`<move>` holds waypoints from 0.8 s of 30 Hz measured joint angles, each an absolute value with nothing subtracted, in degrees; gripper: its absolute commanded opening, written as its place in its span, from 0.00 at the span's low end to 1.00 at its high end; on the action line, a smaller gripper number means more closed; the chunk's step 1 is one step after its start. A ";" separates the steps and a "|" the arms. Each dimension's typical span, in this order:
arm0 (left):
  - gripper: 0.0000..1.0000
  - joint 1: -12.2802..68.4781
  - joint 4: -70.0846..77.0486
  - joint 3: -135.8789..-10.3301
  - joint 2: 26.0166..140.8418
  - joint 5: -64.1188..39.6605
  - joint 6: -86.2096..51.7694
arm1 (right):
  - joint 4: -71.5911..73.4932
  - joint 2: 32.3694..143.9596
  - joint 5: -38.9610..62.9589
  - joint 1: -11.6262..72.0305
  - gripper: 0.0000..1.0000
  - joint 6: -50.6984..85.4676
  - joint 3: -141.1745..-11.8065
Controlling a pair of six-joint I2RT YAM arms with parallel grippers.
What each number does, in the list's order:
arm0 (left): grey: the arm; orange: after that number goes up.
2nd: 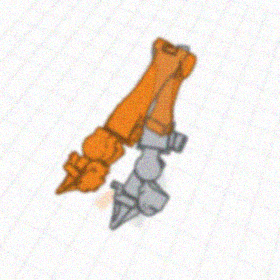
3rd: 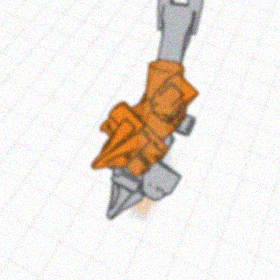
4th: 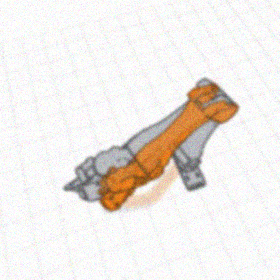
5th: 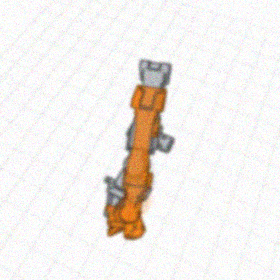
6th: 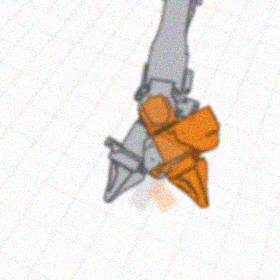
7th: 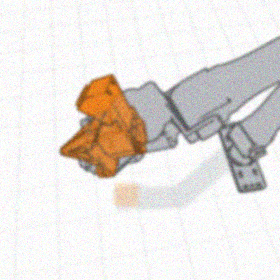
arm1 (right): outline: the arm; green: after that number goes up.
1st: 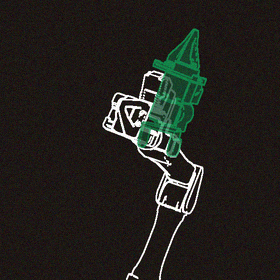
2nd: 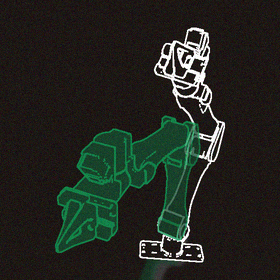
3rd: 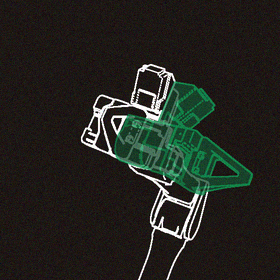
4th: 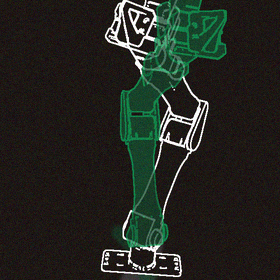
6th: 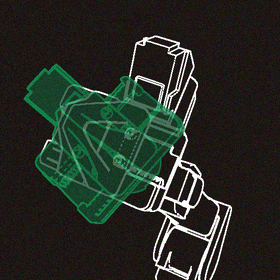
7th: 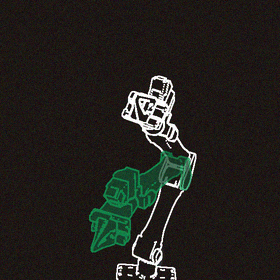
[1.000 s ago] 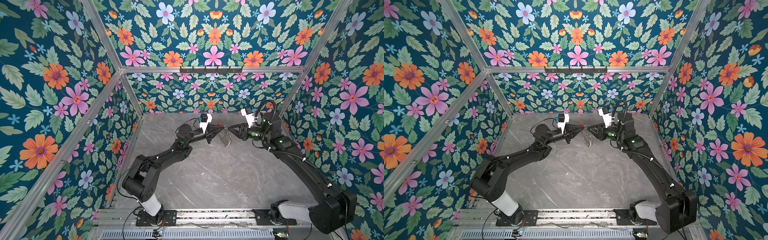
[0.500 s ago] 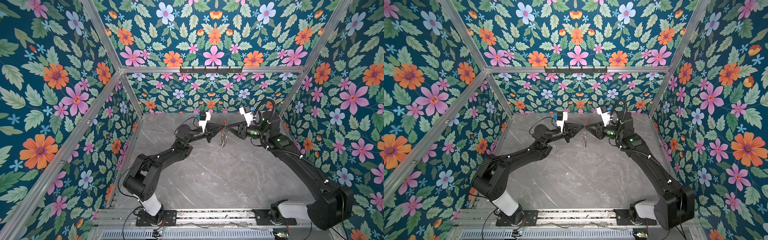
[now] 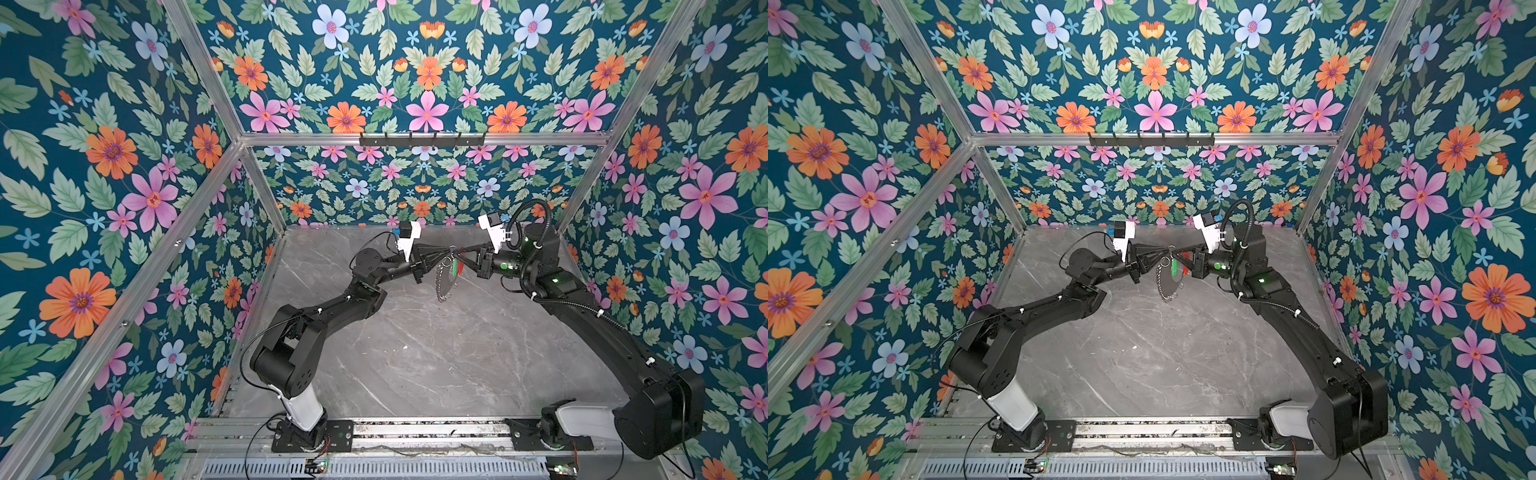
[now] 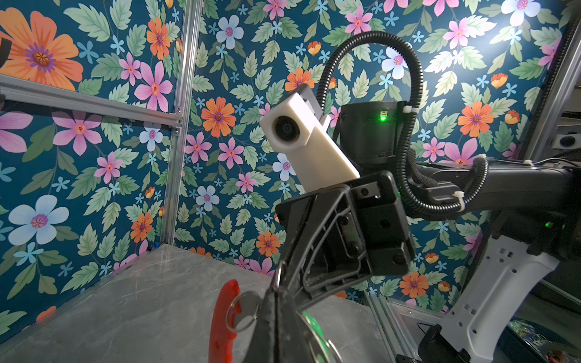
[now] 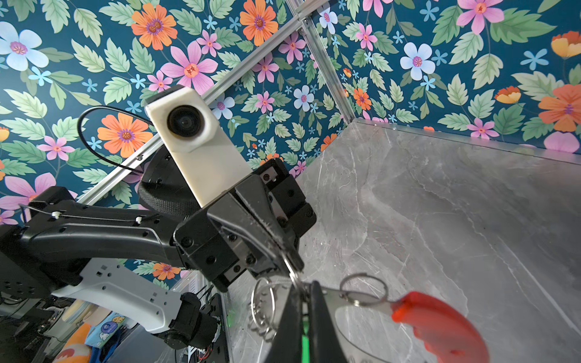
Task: Attach keys to a key ring
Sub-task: Insert the key into the keyring.
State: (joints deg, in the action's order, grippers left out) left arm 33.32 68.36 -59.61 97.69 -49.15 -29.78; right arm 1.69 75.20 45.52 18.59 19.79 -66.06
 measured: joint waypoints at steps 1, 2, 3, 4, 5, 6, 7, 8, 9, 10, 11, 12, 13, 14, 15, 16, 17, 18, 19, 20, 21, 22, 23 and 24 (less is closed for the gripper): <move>0.00 33.32 67.99 -59.61 97.69 -49.15 -29.74 | 1.65 75.13 45.32 18.59 0.00 19.59 -65.93; 0.00 33.34 67.51 -59.61 97.69 -49.15 -29.41 | 1.41 74.94 44.99 18.61 0.00 19.31 -65.84; 0.01 33.36 66.92 -59.64 97.69 -49.08 -28.88 | 0.99 74.81 44.66 18.63 0.00 19.16 -65.82; 0.07 33.36 66.13 -59.72 97.60 -48.95 -28.01 | 0.67 74.72 44.36 18.63 0.00 18.72 -65.82; 0.16 33.36 64.64 -59.81 97.30 -48.80 -26.39 | 0.08 74.70 43.88 18.63 0.00 17.93 -65.84; 0.18 33.39 62.02 -59.83 96.64 -48.21 -23.90 | -0.64 74.70 43.72 18.65 0.00 17.58 -65.93; 0.18 33.36 59.18 -59.83 95.90 -47.59 -21.43 | -1.43 74.70 43.57 18.70 0.00 17.10 -66.13; 0.22 33.36 55.51 -59.81 94.94 -46.70 -18.04 | -2.22 74.72 43.00 18.81 0.00 16.03 -66.43; 0.26 33.36 51.59 -59.81 93.82 -45.60 -14.04 | -2.76 74.72 42.81 18.79 0.00 15.20 -66.63; 0.27 33.34 47.94 -59.81 92.73 -44.38 -10.24 | -3.25 74.72 42.33 18.83 0.00 14.31 -66.70; 0.29 33.32 43.51 -59.96 91.48 -42.81 -5.54 | -4.10 74.81 41.39 18.98 0.00 13.10 -66.74; 0.29 33.32 39.35 -60.40 90.56 -41.28 -0.97 | -5.02 75.05 40.56 19.20 0.00 12.05 -66.83; 0.31 33.32 35.94 -61.04 90.04 -39.94 2.74 | -5.93 75.31 39.75 19.49 0.00 11.14 -66.96; 0.33 33.32 31.79 -62.00 89.67 -38.57 7.16 | -7.11 75.70 38.79 20.05 0.00 9.91 -67.22; 0.34 33.32 27.70 -63.22 89.56 -37.36 11.35 | -8.19 76.07 37.71 20.75 0.00 8.71 -67.57; 0.35 33.32 24.36 -64.45 89.58 -36.62 14.57 | -8.97 76.38 36.84 21.37 0.00 7.79 -67.85; 0.35 33.32 20.40 -66.02 89.80 -35.33 18.20 | -9.87 76.75 35.88 22.20 0.00 6.63 -68.18; 0.36 33.32 16.71 -67.77 90.19 -35.05 21.19 | -10.79 77.21 34.89 22.96 0.00 5.45 -68.58; 0.36 33.32 13.61 -69.56 90.74 -34.94 23.66 | -11.22 77.56 34.11 23.55 0.00 4.67 -68.75; 0.36 33.32 10.24 -71.68 91.50 -34.70 26.20 | -11.81 77.91 33.52 24.08 0.00 3.86 -68.93; 0.36 33.32 7.07 -73.69 92.23 -34.76 28.36 | -12.38 78.19 32.86 24.47 0.00 3.07 -68.93; 0.36 33.30 4.25 -75.29 92.82 -34.94 30.13 | -12.82 78.32 32.45 24.62 0.00 2.63 -68.93; 0.36 33.26 1.28 -76.93 93.41 -35.27 32.05 | -13.30 78.41 32.05 24.69 0.00 2.22 -68.84; 0.35 33.21 -1.32 -78.24 93.80 -35.66 33.69 | -13.54 78.41 31.62 24.80 0.00 1.76 -68.69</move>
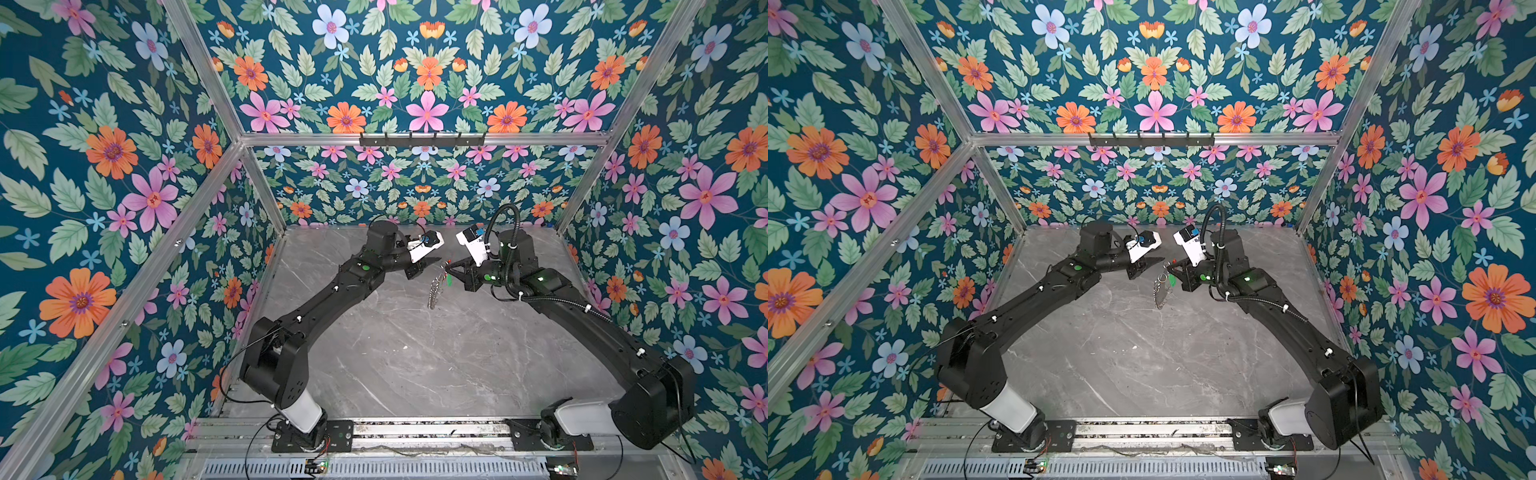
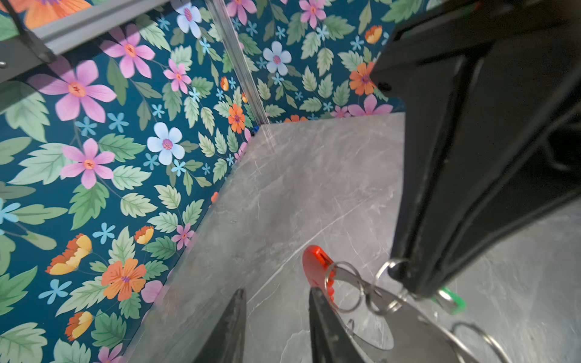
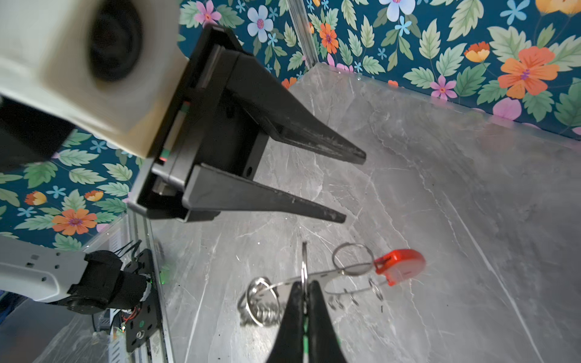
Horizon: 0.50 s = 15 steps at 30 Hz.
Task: Attach keys to a key ring
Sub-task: Insert the key into the keyring.
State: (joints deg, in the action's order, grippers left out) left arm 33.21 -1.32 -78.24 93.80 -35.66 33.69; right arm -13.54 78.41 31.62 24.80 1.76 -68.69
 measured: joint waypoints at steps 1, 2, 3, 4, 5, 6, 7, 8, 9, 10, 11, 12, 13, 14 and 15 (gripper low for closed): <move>0.35 33.04 -3.38 -79.11 94.04 -36.03 34.96 | -13.56 78.37 31.31 24.82 0.00 1.43 -68.53; 0.35 32.86 -5.48 -80.05 94.28 -36.60 36.18 | -13.63 78.35 31.22 24.86 0.00 1.26 -68.38; 0.34 32.56 -7.16 -80.75 94.45 -37.39 37.06 | -13.63 78.30 31.09 24.93 0.00 1.04 -68.18; 0.34 32.14 -8.56 -81.17 94.48 -38.13 37.87 | -13.65 78.26 31.07 24.97 0.00 0.91 -68.01; 0.35 31.64 -9.65 -81.47 94.48 -38.98 38.00 | -13.69 78.26 30.94 24.97 0.00 0.89 -67.83; 0.35 31.09 -10.59 -81.73 94.48 -39.99 38.39 | -13.74 78.26 30.87 25.02 0.00 0.89 -67.75; 0.35 30.70 -11.09 -81.84 94.48 -40.77 38.59 | -13.74 78.26 30.87 25.02 0.00 0.89 -67.68; 0.35 30.24 -11.62 -82.02 94.45 -41.76 38.89 | -13.74 78.26 30.81 25.02 0.00 0.89 -67.59; 0.36 29.93 -12.05 -82.19 94.43 -42.83 38.85 | -13.74 78.26 30.61 25.02 0.00 0.89 -67.53; 0.36 29.76 -12.43 -82.37 94.35 -43.81 38.81 | -13.74 78.26 30.44 25.04 0.00 0.89 -67.53; 0.36 29.74 -12.58 -82.56 94.32 -45.10 38.54 | -13.72 78.26 30.41 25.08 0.00 0.89 -67.51; 0.36 29.76 -12.62 -82.81 94.32 -46.41 37.91 | -13.69 78.26 30.33 25.15 0.00 0.89 -67.51; 0.37 29.76 -12.64 -82.96 94.32 -47.46 37.58 | -13.58 78.28 30.28 25.26 0.00 0.89 -67.51; 0.37 29.80 -12.82 -83.09 94.41 -48.58 37.43 | -13.45 78.37 30.28 25.43 0.00 0.89 -67.51; 0.37 29.82 -12.88 -83.33 94.61 -49.71 36.99 | -13.37 78.50 30.28 25.61 0.00 0.89 -67.53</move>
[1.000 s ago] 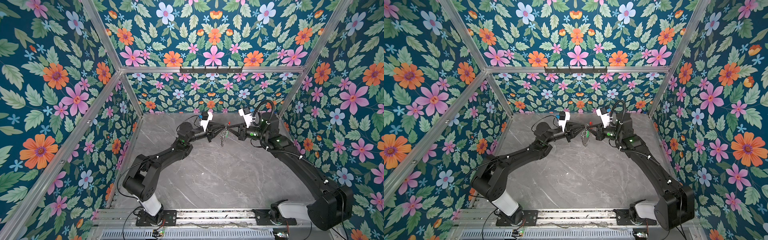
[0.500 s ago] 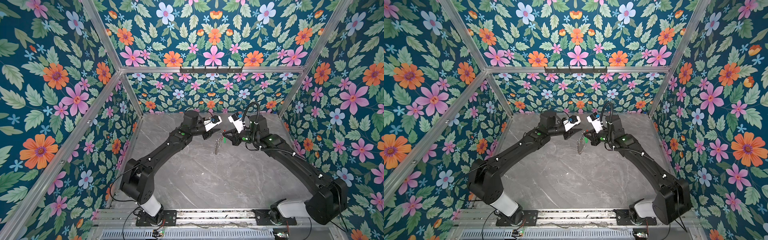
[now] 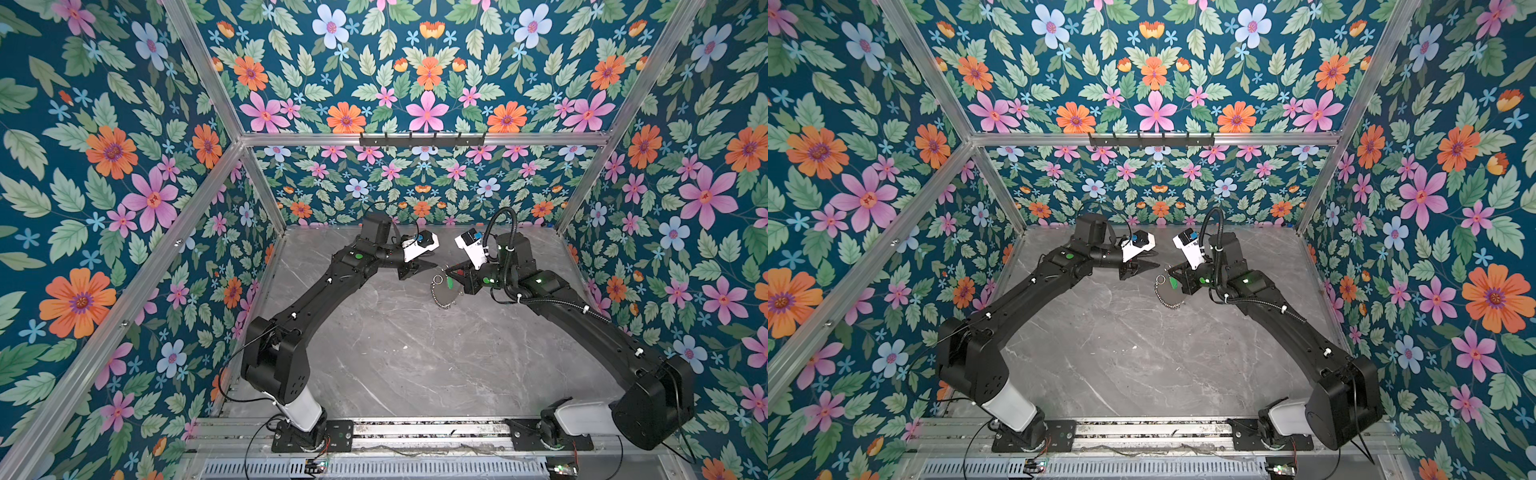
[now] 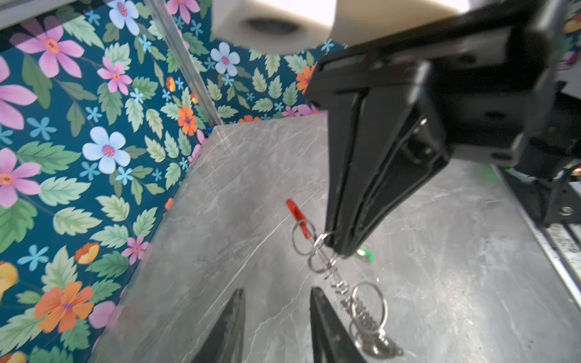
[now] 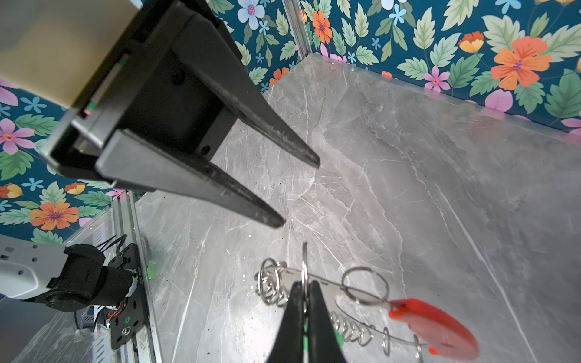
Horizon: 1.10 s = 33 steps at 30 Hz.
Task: Attach keys to a key ring
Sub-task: Insert the key into the keyring.
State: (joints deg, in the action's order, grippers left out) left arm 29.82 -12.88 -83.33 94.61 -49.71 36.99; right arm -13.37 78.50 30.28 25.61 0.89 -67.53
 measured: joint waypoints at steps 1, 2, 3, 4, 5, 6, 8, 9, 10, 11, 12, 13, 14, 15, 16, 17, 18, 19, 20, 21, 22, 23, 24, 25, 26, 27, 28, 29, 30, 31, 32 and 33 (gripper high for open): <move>0.37 29.80 -12.84 -83.53 94.85 -50.54 36.36 | -13.37 78.65 30.28 25.74 0.00 0.89 -67.55; 0.38 29.74 -12.93 -83.74 95.20 -51.46 36.10 | -13.37 78.91 30.28 25.85 0.00 0.89 -67.66; 0.38 29.74 -13.21 -83.94 95.50 -52.27 36.01 | -13.34 79.09 30.28 26.00 0.00 0.89 -67.72; 0.38 29.74 -13.69 -84.25 95.90 -52.99 35.88 | -13.34 79.22 30.26 26.09 0.00 0.91 -67.77; 0.38 29.74 -13.87 -84.49 96.14 -53.52 35.75 | -13.34 79.24 30.28 26.13 0.00 0.91 -67.77; 0.37 29.74 -14.04 -84.71 96.42 -53.98 35.42 | -13.34 79.24 30.28 26.20 0.00 0.91 -67.83; 0.38 29.74 -14.37 -85.12 96.82 -54.57 34.85 | -13.19 79.24 30.30 26.26 0.00 0.91 -67.99; 0.38 29.74 -14.39 -85.30 96.95 -54.85 34.83 | -13.06 79.22 30.30 26.30 0.00 0.91 -67.99; 0.37 29.74 -14.44 -85.52 97.12 -55.09 34.83 | -13.04 79.22 30.30 26.37 0.00 0.91 -67.99; 0.37 29.74 -14.44 -85.69 97.25 -55.29 34.81 | -13.04 79.22 30.30 26.46 0.00 0.91 -67.99; 0.37 29.74 -14.44 -85.89 97.38 -55.42 34.63 | -13.04 79.22 30.30 26.55 0.00 0.89 -67.99; 0.36 29.74 -14.46 -86.13 97.58 -55.64 34.59 | -13.04 79.22 30.33 26.61 0.00 0.89 -67.99; 0.35 29.74 -14.46 -86.28 97.73 -55.79 34.52 | -13.04 79.22 30.33 26.68 0.00 0.89 -67.99; 0.34 29.74 -14.50 -86.43 97.93 -56.16 34.41 | -13.04 79.22 30.30 26.70 0.00 0.89 -67.99; 0.33 29.74 -14.52 -86.54 98.06 -56.42 34.35 | -13.04 79.22 30.30 26.72 0.00 0.89 -67.99; 0.32 29.74 -14.59 -86.65 98.24 -56.77 34.17 | -13.04 79.22 30.28 26.72 0.00 0.89 -67.99; 0.31 29.74 -14.66 -86.72 98.35 -57.06 33.93 | -13.04 79.22 30.28 26.72 0.00 0.89 -67.99; 0.29 29.74 -14.70 -86.72 98.43 -57.25 33.63 | -13.04 79.22 30.30 26.74 0.00 0.89 -67.99; 0.26 29.74 -14.98 -86.72 98.48 -57.39 33.39 | -13.04 79.22 30.28 26.79 0.00 0.89 -67.99; 0.24 29.74 -15.16 -86.72 98.54 -57.63 33.39 | -13.04 79.22 30.28 26.79 0.00 0.89 -67.99; 0.24 29.74 -15.27 -86.72 98.63 -57.71 33.39 | -13.04 79.22 30.28 26.79 0.00 0.89 -68.01; 0.24 29.74 -15.44 -86.72 98.70 -57.74 33.39 | -13.08 79.26 30.26 26.79 0.00 0.89 -68.20; 0.23 29.74 -15.51 -86.72 98.76 -57.87 33.39 | -13.08 79.35 30.26 26.79 0.00 0.89 -68.42; 0.24 29.74 -15.51 -86.72 98.80 -57.91 33.39 | -13.08 79.42 30.24 26.79 0.00 0.89 -68.55; 0.24 29.74 -15.55 -86.72 98.87 -58.02 33.39 | -13.08 79.46 30.28 26.79 0.00 0.89 -68.62; 0.23 29.69 -15.81 -86.74 98.98 -58.17 33.39 | -13.08 79.50 30.30 26.83 0.00 0.89 -68.62; 0.23 29.69 -15.92 -86.74 99.11 -58.22 33.36 | -13.08 79.53 30.28 26.83 0.00 0.89 -68.62; 0.21 29.69 -16.05 -86.74 99.20 -58.33 33.36 | -13.08 79.55 30.30 26.83 0.00 0.89 -68.62; 0.19 29.69 -16.29 -86.76 99.26 -58.39 33.34 | -13.15 79.59 30.30 26.83 0.00 0.89 -68.69; 0.18 29.69 -16.38 -86.85 99.29 -58.52 33.34 | -13.21 79.66 30.30 26.83 0.00 0.89 -68.82; 0.16 29.71 -16.36 -87.00 99.31 -58.59 33.34 | -13.28 79.77 30.33 26.83 0.00 0.89 -69.04; 0.14 29.71 -16.34 -87.11 99.33 -58.63 33.34 | -13.28 79.83 30.33 26.83 0.00 0.89 -69.23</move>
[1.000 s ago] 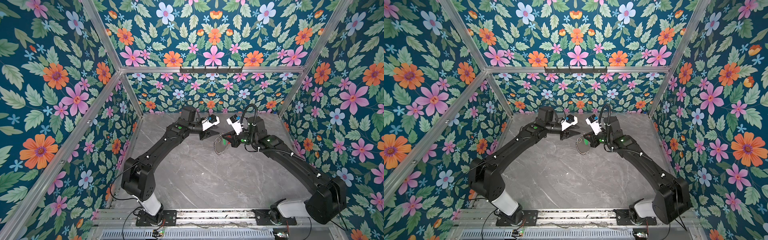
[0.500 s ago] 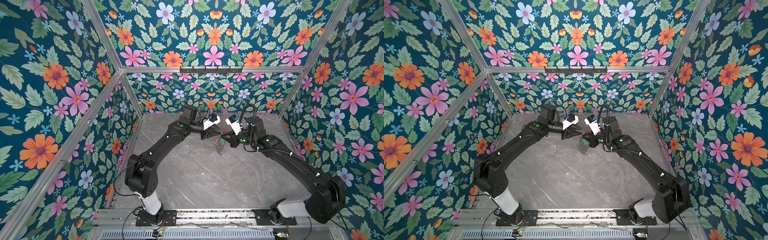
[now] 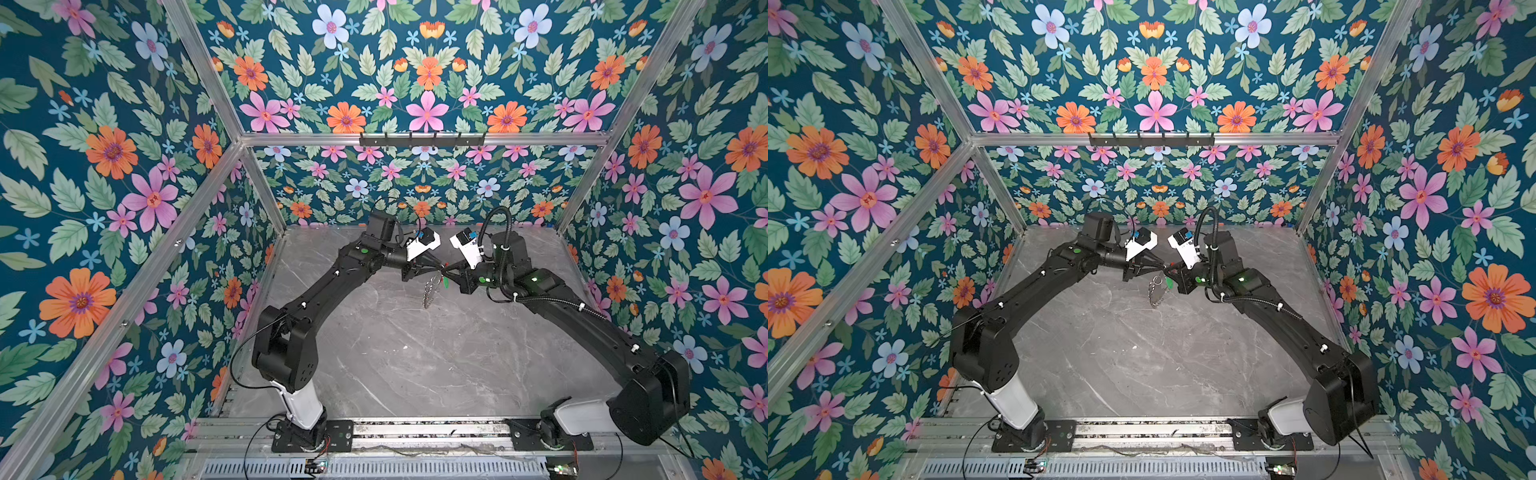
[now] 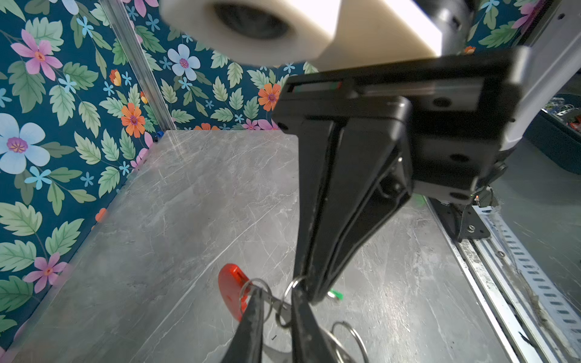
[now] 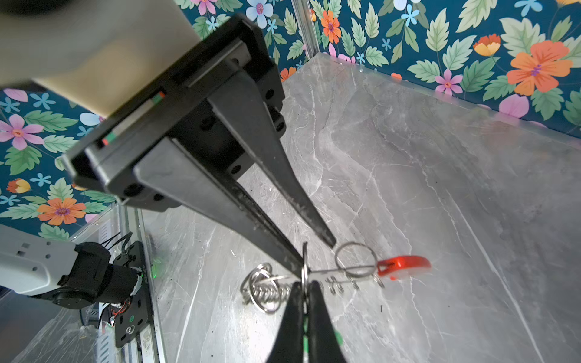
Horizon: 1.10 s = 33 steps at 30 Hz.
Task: Attach keys to a key ring
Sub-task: Insert the key into the keyring.
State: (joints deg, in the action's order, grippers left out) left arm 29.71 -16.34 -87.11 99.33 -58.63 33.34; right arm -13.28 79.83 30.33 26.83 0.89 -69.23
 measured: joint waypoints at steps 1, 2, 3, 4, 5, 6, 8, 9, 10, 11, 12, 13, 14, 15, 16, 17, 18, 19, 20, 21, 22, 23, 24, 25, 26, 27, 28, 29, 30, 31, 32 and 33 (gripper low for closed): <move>0.11 29.71 -16.32 -87.20 99.37 -58.76 33.32 | -13.28 79.85 30.30 26.83 0.00 0.89 -69.36; 0.08 29.71 -16.32 -87.26 99.42 -59.07 33.32 | -13.28 79.85 30.28 26.85 0.00 0.89 -69.41; 0.02 29.71 -16.34 -87.26 99.44 -59.33 33.06 | -13.37 79.90 30.26 26.85 0.00 0.84 -69.45; 0.00 29.71 -16.49 -87.31 99.44 -59.81 32.93 | -13.41 79.99 29.87 26.83 0.00 0.67 -69.47; 0.00 29.69 -16.75 -87.31 99.44 -60.20 32.84 | -13.39 80.09 29.71 26.76 0.00 -0.03 -69.47; 0.00 29.69 -16.75 -87.31 99.46 -60.14 32.80 | -13.39 80.18 29.65 26.76 0.00 -0.10 -69.49; 0.00 29.65 -16.67 -87.13 99.50 -60.31 32.77 | -13.54 80.18 29.71 26.85 0.00 0.08 -69.49; 0.00 29.65 -16.45 -86.89 99.42 -60.42 32.67 | -13.54 80.18 29.65 26.85 0.00 0.08 -69.47; 0.00 29.65 -16.05 -86.52 99.26 -60.51 32.03 | -13.54 80.18 29.58 26.83 0.00 0.16 -69.43; 0.00 29.65 -15.00 -85.49 98.80 -60.75 31.16 | -13.52 80.07 29.47 26.83 0.10 0.51 -69.23; 0.00 29.65 -13.32 -83.88 98.08 -60.73 29.58 | -13.47 79.94 29.43 26.89 0.23 0.97 -68.93; 0.00 29.65 -11.00 -81.93 97.17 -60.86 27.86 | -13.39 79.75 29.36 26.96 0.32 1.67 -68.66; 0.00 29.69 -7.77 -79.20 95.88 -60.84 25.56 | -13.37 79.53 29.17 26.92 0.40 2.83 -68.45; 0.00 29.67 -2.85 -75.72 94.37 -60.31 21.61 | -12.95 79.24 29.43 26.65 0.46 3.05 -68.12; 0.00 29.67 1.37 -73.01 93.23 -59.61 18.31 | -12.10 79.00 29.69 26.35 0.49 3.81 -67.77; 0.00 29.63 6.46 -69.91 92.09 -58.81 14.24 | -10.70 78.54 30.30 25.69 0.52 5.06 -67.05; 0.00 29.58 11.49 -67.24 91.22 -57.71 10.04 | -9.02 77.87 31.51 24.80 0.54 6.68 -65.91; 0.00 29.56 14.76 -65.89 90.87 -57.12 7.03 | -7.35 77.06 32.93 23.62 0.55 8.67 -64.47; 0.00 29.54 18.41 -65.04 90.74 -56.40 3.68 | -5.17 76.14 34.35 21.96 0.55 10.81 -62.76; 0.00 29.52 21.21 -64.77 90.74 -55.90 1.06 | -3.14 75.48 35.90 20.40 0.56 13.13 -61.32; 0.00 29.45 23.88 -64.62 90.74 -55.44 -1.34 | -1.32 75.07 37.15 19.07 0.56 15.25 -60.25; 0.00 29.45 27.31 -64.25 90.70 -55.40 -3.68 | 0.54 74.74 38.48 17.82 0.56 17.78 -59.33; 0.00 29.36 30.87 -63.42 90.50 -55.22 -6.11 | 2.04 74.61 39.90 17.12 0.56 19.73 -58.94; 0.00 29.36 34.20 -62.43 90.39 -55.22 -8.21 | 3.11 74.61 41.06 16.88 0.56 20.88 -58.94; 0.00 29.34 38.35 -61.08 90.30 -55.22 -10.81 | 4.51 74.61 42.35 16.75 0.56 22.13 -59.07; 0.00 29.32 42.30 -59.70 90.35 -55.05 -13.34 | 5.72 74.63 43.66 16.64 0.56 23.46 -59.40; 0.00 29.32 45.39 -58.81 90.52 -54.89 -15.38 | 6.72 74.70 44.56 16.58 0.56 24.49 -59.64; 0.00 29.32 49.41 -57.98 90.94 -54.70 -17.91 | 8.03 74.76 45.54 16.53 0.57 25.63 -59.88; 0.00 29.32 52.62 -57.69 91.46 -54.54 -19.92 | 9.23 74.83 46.26 16.47 0.57 26.76 -59.99; 0.00 29.32 54.98 -57.69 91.96 -54.50 -21.65 | 10.04 74.87 46.74 16.45 0.56 27.49 -60.18; 0.00 29.32 57.36 -57.87 92.55 -54.50 -23.42 | 10.72 74.96 47.33 16.45 0.56 28.42 -60.38; 0.00 29.32 59.51 -58.17 93.19 -54.46 -25.12 | 11.31 75.05 47.86 16.45 0.55 29.06 -60.71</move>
